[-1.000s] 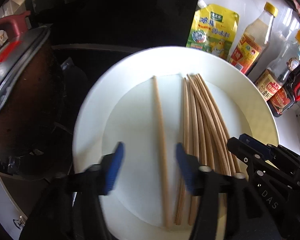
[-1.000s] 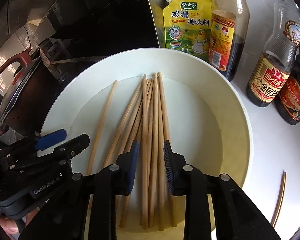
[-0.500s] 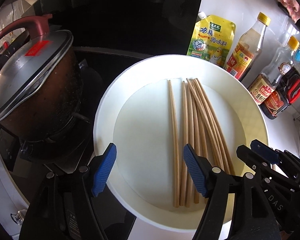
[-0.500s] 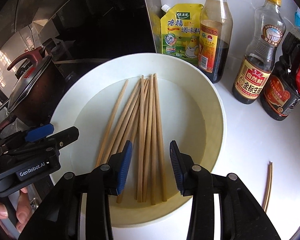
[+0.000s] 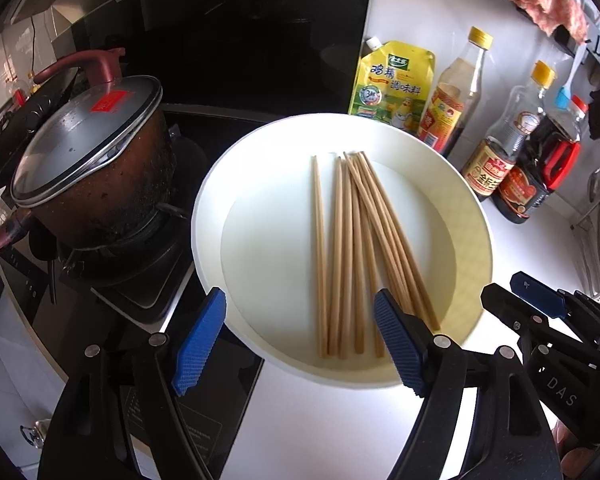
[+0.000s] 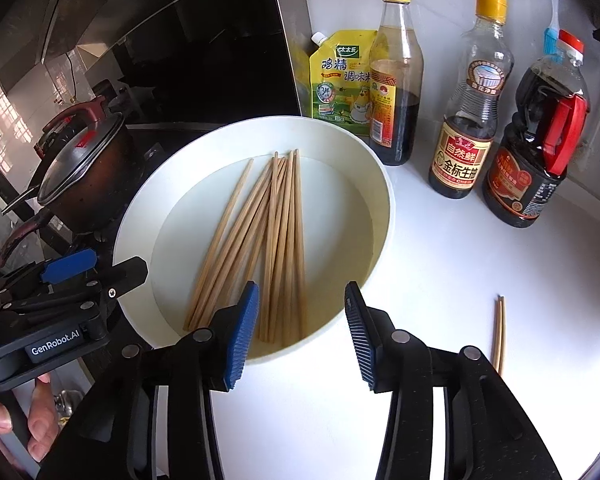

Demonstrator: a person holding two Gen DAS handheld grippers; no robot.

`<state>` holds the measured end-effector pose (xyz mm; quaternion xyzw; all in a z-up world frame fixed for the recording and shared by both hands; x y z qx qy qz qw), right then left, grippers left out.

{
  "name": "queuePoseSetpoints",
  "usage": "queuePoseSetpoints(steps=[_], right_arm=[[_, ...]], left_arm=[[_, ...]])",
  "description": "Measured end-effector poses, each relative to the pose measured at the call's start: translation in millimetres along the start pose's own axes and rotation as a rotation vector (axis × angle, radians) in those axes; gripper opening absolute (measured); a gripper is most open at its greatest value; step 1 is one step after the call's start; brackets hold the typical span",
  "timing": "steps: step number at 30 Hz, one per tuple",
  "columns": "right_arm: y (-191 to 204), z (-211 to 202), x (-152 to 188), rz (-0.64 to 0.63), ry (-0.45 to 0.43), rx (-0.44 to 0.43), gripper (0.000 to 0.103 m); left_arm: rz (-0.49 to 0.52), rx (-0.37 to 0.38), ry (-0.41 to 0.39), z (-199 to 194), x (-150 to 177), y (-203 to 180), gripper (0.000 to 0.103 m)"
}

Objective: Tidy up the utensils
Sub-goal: 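Move both grippers back from the basin to the last two chopsticks, then lower both grippers onto the two chopsticks, pushing them apart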

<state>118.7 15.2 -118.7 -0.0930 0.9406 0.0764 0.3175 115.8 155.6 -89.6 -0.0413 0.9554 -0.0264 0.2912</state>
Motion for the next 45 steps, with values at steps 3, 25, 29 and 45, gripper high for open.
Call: queuePoseSetpoints(steps=[3, 25, 29, 45], right_arm=[[-7.0, -12.1, 9.2, 0.004, -0.013, 0.016, 0.048], [-139.6, -58.3, 109.3, 0.14, 0.003, 0.198, 0.053], [-171.3, -59.5, 130.1, 0.164, 0.018, 0.252, 0.053], [-204.3, -23.1, 174.4, 0.184, 0.055, 0.258, 0.053]], left_arm=[[0.004, 0.006, -0.004, -7.7, 6.5, -7.5, 0.076], [0.17, 0.105, 0.015, -13.7, 68.5, -126.3, 0.084], [0.203, 0.131, 0.012, -9.8, 75.7, -151.2, 0.086], [0.272, 0.154, 0.028, 11.2, 105.8, -200.8, 0.088]])
Point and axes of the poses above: each gripper's, at about its wrist camera, not at the fingertips, and z roughly the way its jaws point, y to its left, x to its underside, the point moved 10 cm from there along z, roughly the way its jaws point, and after that the axes turned 1 degree about -z, right-handed, at the moved point
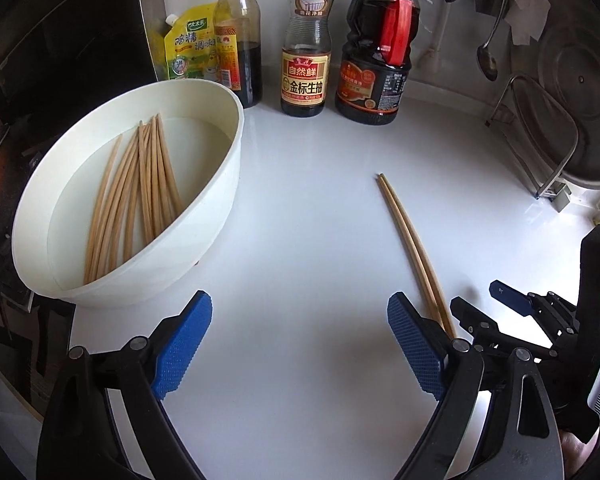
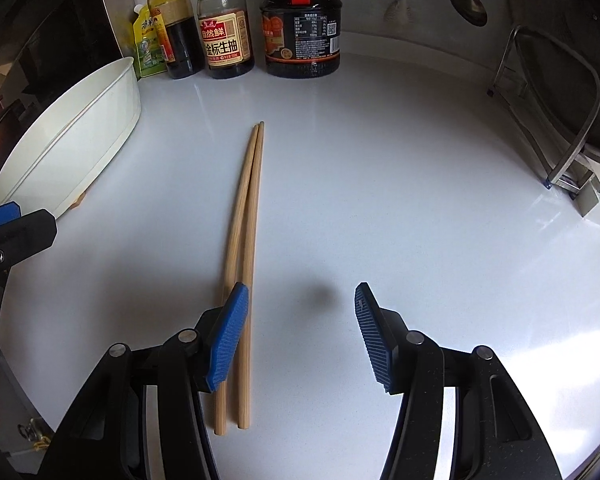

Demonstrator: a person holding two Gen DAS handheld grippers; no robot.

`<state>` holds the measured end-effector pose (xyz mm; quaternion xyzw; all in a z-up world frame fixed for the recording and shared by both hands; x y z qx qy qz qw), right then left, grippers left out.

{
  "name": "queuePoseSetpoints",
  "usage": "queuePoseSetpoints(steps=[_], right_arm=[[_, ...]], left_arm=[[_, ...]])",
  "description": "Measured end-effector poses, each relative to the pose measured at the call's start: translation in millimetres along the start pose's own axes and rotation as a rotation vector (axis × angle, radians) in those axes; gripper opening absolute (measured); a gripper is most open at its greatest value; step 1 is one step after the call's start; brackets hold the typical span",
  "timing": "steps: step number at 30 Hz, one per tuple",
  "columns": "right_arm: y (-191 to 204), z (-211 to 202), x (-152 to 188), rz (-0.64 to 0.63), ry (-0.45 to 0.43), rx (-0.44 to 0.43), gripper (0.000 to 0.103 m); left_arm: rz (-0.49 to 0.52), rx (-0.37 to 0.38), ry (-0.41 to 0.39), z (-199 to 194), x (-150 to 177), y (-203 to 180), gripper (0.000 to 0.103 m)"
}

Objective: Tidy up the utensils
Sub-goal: 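Lower both grippers onto the two chopsticks, pushing them apart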

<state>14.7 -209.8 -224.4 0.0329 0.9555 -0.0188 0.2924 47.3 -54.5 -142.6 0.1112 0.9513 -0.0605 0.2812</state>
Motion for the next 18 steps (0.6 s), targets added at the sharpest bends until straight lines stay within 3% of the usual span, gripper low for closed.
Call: queuePoseSetpoints(steps=[18], right_arm=[[21.0, 12.7, -3.6, -0.118, -0.042, -0.003, 0.053]], left_arm=[[-0.001, -0.02, 0.038, 11.7, 10.8, 1.5, 0.088]])
Point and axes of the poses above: each gripper's, at about its wrist camera, not at the fingertips, and z roughly the way its jaws point, y to its left, x to its underside, the point moved 10 cm from there along z, roughly the way its jaws point, and after that the axes turned 1 degree about -z, right-handed, at the moved point
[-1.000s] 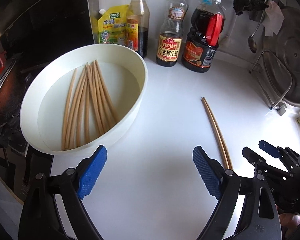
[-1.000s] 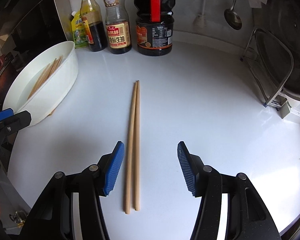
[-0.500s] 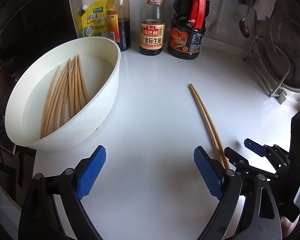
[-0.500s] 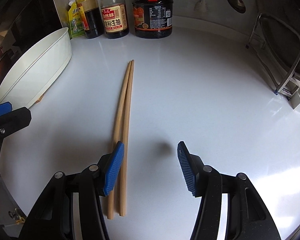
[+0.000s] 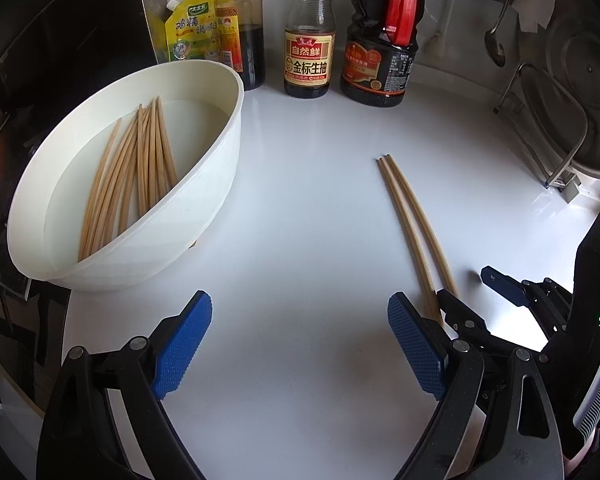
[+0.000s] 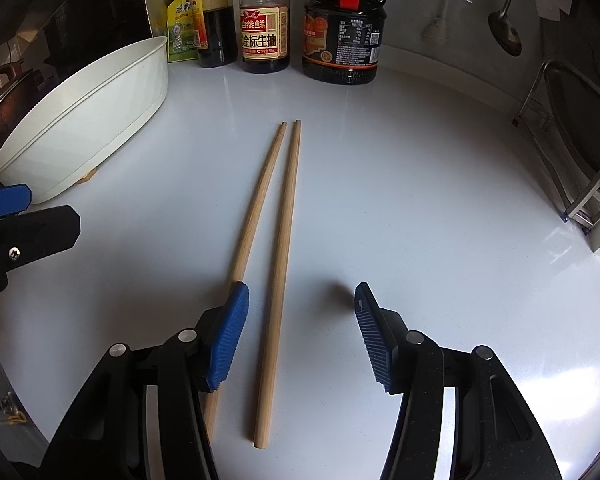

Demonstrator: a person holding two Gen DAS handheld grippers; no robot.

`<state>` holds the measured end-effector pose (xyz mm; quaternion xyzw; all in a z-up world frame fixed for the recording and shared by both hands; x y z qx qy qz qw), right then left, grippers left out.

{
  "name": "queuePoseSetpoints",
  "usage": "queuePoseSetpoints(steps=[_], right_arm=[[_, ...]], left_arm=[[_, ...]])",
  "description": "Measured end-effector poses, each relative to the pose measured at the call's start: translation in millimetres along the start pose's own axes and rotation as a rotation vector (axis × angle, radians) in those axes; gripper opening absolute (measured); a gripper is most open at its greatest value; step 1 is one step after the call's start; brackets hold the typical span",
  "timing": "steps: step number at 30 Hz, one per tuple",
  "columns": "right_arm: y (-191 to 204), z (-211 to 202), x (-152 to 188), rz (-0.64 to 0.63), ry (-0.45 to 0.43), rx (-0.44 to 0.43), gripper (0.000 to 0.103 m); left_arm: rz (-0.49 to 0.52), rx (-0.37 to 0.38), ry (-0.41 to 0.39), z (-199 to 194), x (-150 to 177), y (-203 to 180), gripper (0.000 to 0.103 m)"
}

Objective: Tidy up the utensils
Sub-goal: 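Lower both grippers onto the two chopsticks, pushing them apart, then close the right gripper on one chopstick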

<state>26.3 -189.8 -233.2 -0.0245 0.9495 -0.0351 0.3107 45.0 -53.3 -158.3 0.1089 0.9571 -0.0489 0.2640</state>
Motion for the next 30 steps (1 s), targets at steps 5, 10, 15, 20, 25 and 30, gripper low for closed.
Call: queuePoseSetpoints(steps=[5, 10, 15, 20, 25, 30], right_arm=[[6.9, 0.0, -2.4, -0.037, -0.007, -0.037, 0.021], [9.9, 1.9, -0.4, -0.063, -0.005, -0.058, 0.007], [-6.6, 5.4, 9.1, -0.015, -0.007, -0.053, 0.006], [-35.0, 2.8, 20.2, 0.038, -0.004, -0.026, 0.006], [-63.7, -1.6, 25.5, 0.089, -0.015, -0.005, 0.006], [-76.7, -4.5, 31.1, 0.11, -0.012, -0.008, 0.006]], left_arm=[[-0.002, 0.007, 0.007, 3.8, -1.0, -4.2, 0.088], [0.002, 0.008, 0.012, 6.5, -3.0, -10.4, 0.088], [0.013, 0.014, 0.028, 15.2, -3.6, -22.2, 0.088], [0.031, 0.036, 0.045, 27.5, -3.4, -43.7, 0.088], [0.046, 0.039, 0.053, 40.1, -3.4, -62.1, 0.088], [0.051, 0.029, 0.046, 49.4, -4.7, -70.6, 0.088]])
Point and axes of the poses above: each gripper's, at about its wrist camera, not at the fingertips, and z roughly the way its jaws point, y to its left, x to its underside, the point moved 10 cm from there along z, roughly the way its jaws point, and after that the axes turned 1 degree about -z, right-handed, at the moved point
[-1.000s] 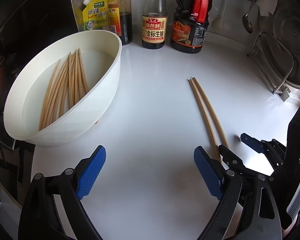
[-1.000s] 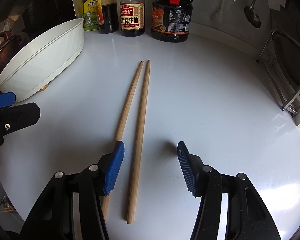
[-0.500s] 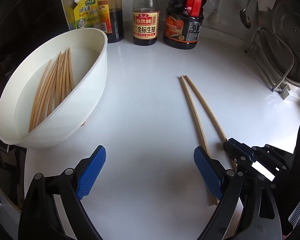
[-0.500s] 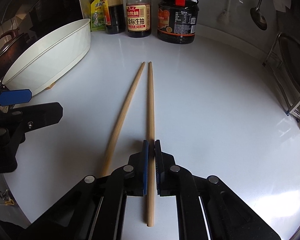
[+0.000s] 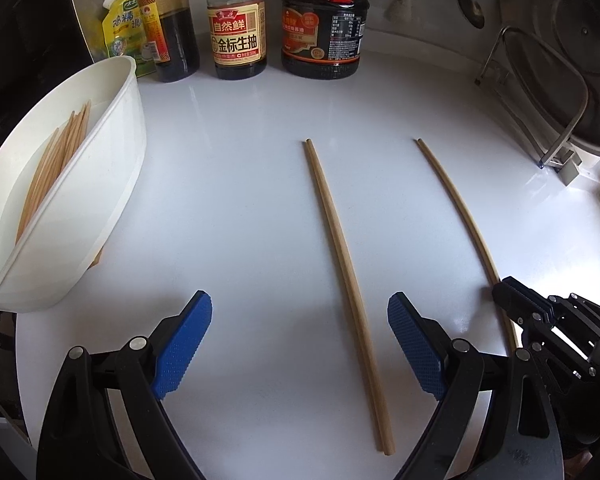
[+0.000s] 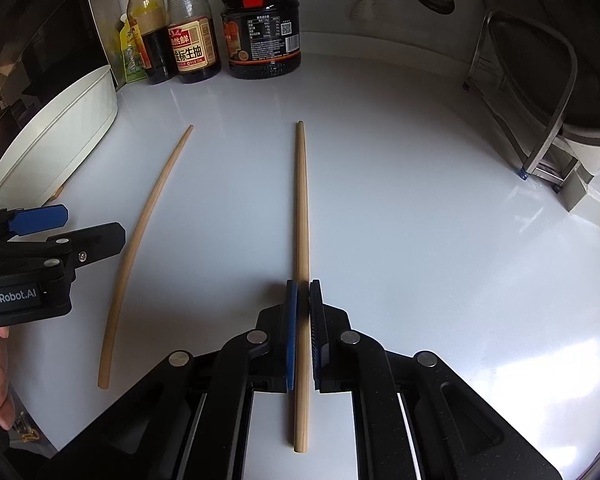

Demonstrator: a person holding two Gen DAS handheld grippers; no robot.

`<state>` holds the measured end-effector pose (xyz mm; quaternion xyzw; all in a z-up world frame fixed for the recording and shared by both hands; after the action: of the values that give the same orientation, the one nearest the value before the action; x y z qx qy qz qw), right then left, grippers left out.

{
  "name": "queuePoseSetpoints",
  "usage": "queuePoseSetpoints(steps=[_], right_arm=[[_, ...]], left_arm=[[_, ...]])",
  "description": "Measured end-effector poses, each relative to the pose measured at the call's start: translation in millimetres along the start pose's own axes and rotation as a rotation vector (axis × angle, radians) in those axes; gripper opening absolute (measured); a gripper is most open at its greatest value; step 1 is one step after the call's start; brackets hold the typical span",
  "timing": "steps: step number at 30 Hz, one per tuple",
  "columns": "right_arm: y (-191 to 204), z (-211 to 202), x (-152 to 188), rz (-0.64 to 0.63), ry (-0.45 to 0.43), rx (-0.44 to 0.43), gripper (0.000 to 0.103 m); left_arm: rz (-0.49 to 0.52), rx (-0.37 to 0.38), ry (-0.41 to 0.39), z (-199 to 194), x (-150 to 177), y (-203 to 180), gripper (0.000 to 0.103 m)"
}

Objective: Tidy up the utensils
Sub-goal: 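Close the right gripper on one chopstick, then close the left gripper on the last chopstick while the right gripper holds its own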

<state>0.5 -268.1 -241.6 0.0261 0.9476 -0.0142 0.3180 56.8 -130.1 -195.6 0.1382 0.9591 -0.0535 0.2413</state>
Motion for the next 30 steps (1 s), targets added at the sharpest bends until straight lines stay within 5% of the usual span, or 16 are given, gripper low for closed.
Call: queuePoseSetpoints(steps=[2, 4, 19, 27, 30], right_arm=[[-2.5, -0.3, 0.0, 0.008, 0.002, -0.006, 0.01], [-5.2, -0.8, -1.2, 0.017, 0.0, -0.001, 0.025], [-11.1, 6.4, -12.5, 0.003, -0.021, 0.035, 0.027], [-3.7, 8.1, -15.4, -0.025, -0.028, 0.037, 0.027], [3.7, 8.5, -16.9, -0.05, -0.026, 0.021, 0.017]], left_arm=[[-0.003, -0.005, 0.001, 3.1, 0.0, 0.8, 0.088], [-0.013, -0.006, 0.003, 6.0, 0.7, 2.7, 0.088], [-0.002, -0.067, 0.016, 21.3, 6.8, 1.2, 0.088], [0.019, -0.026, -0.004, 18.9, 0.3, -11.5, 0.052], [0.041, -0.008, -0.007, 16.3, 1.5, -19.2, 0.028]])
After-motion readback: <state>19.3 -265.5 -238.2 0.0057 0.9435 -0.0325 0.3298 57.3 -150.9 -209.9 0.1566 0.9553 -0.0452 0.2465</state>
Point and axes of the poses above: each gripper's, at about its wrist camera, not at the fingertips, and z roughly the way its jaws point, y to its left, x to its underside, the point moved 10 cm from there along z, roughly the way its jaws point, and after that the axes turned 1 degree about -z, right-handed, at the moved point
